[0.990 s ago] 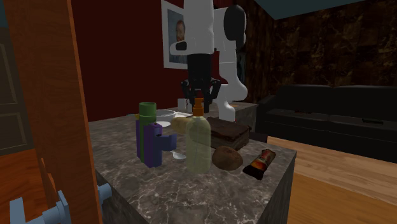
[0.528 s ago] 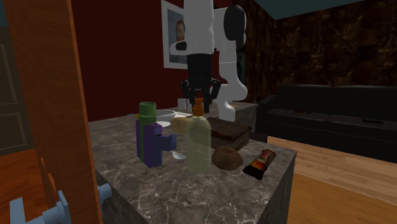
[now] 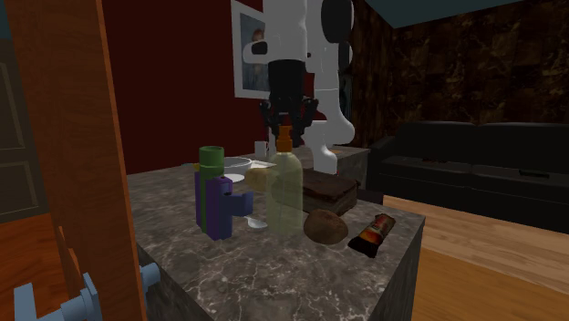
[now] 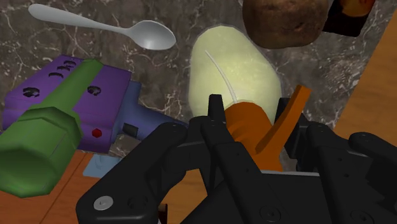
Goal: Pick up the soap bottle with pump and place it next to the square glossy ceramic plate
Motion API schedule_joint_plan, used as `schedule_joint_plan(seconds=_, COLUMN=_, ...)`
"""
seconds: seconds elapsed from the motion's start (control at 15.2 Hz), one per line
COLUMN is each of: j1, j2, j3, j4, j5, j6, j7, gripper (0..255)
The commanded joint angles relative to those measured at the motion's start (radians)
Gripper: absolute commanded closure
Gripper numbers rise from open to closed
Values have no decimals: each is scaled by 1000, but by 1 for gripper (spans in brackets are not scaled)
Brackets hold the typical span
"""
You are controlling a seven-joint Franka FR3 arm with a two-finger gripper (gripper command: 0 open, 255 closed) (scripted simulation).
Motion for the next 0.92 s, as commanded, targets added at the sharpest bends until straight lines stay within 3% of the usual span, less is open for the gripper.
schedule_joint_plan(seconds=0.0, j1=0, j2=1, j3=0, j4=27, j5=0, j6=-26, j7=0, gripper=255)
schedule_joint_plan(seconds=0.59, j1=2, j2=11, j3=1, j4=162, j5=-2, j6=-150, j7=3, gripper=255)
schedule_joint_plan(seconds=0.86, j1=-44, j2=-108, j3=-32, j4=10, j5=15, j6=-119, j7=-75, gripper=255)
